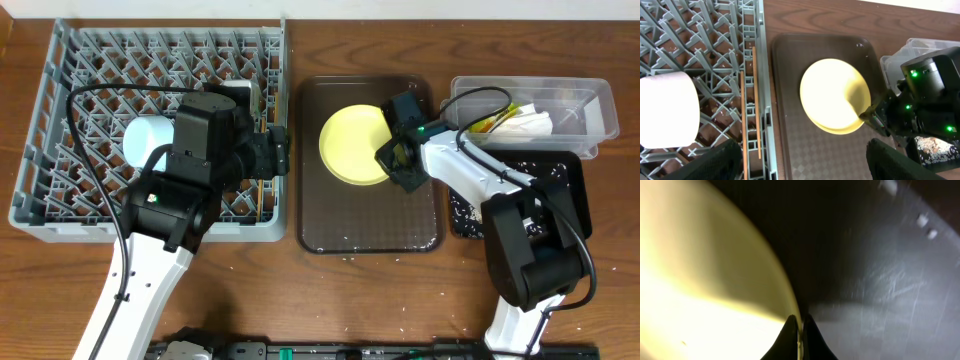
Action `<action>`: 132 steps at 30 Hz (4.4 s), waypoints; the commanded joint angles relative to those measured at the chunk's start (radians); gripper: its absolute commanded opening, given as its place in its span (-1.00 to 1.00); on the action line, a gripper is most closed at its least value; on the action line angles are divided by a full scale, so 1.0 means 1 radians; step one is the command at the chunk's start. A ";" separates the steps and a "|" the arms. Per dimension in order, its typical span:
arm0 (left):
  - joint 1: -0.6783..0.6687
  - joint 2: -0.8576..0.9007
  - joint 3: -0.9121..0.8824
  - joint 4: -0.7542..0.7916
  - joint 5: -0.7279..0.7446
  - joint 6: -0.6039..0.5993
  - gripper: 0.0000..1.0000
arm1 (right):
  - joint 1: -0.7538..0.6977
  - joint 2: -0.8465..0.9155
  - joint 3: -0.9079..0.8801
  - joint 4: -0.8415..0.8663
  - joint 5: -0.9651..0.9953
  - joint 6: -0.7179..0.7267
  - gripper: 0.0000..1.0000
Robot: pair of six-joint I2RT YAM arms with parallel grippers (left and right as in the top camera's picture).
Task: Sort waste into correct bins and load items into the dishwasher
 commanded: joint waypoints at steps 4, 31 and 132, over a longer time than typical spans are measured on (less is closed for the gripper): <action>0.003 0.002 0.018 0.004 -0.005 -0.010 0.64 | 0.010 -0.018 -0.014 -0.012 -0.045 -0.090 -0.98; 0.138 0.002 0.018 0.121 0.766 -0.043 0.87 | -0.172 -0.679 -0.014 0.063 -0.532 -1.079 -0.98; 0.639 0.314 0.016 0.229 -0.453 0.762 0.48 | -0.168 -0.678 -0.014 -0.006 -0.360 -1.082 0.76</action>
